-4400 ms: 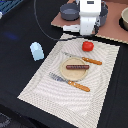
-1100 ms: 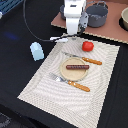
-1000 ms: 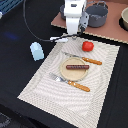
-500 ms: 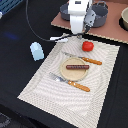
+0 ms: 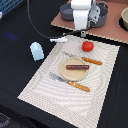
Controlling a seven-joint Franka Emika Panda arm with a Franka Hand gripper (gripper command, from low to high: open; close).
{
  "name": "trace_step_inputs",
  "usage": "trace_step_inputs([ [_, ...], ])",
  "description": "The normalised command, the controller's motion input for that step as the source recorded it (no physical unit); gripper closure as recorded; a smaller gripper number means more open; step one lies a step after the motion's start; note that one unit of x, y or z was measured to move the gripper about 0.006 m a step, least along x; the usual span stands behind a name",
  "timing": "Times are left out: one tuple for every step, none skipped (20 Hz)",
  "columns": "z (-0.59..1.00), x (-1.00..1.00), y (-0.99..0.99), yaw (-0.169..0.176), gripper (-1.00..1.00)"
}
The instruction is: Interact with the objects in diverse but meaningful ways.
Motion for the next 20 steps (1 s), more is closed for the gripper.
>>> trace_step_inputs([
  [0.04, 0.68, 0.0, 0.061, -1.0],
  [0.0, 0.66, 0.0, 0.072, -1.0],
  [0.0, 0.63, 0.0, 0.085, -1.0],
  [0.0, 0.6, -0.01, 0.088, -1.0],
  [0.0, 0.62, 0.0, 0.09, -1.0],
  [0.0, 0.61, 0.0, 0.081, -1.0],
  [0.0, 0.58, -0.01, 0.07, -1.0],
  [0.0, 0.53, -0.03, 0.051, -1.0],
  [0.0, 0.53, -0.01, 0.034, -1.0],
  [-0.02, 0.44, -0.02, 0.024, -1.0],
  [-0.02, 0.43, -0.01, 0.019, -1.0],
  [-0.05, 0.38, 0.0, 0.018, -1.0],
  [-0.05, 0.31, 0.0, 0.017, -1.0],
  [-0.05, 0.26, 0.0, 0.021, -1.0],
  [-0.05, 0.21, 0.0, 0.021, -1.0],
  [-0.07, 0.15, 0.0, 0.02, -1.0],
  [-0.08, 0.13, 0.0, 0.025, -1.0],
  [-0.11, 0.16, 0.0, 0.029, -1.0],
  [-0.14, 0.16, 0.0, 0.03, -1.0],
  [-0.15, 0.15, 0.0, 0.029, -1.0],
])
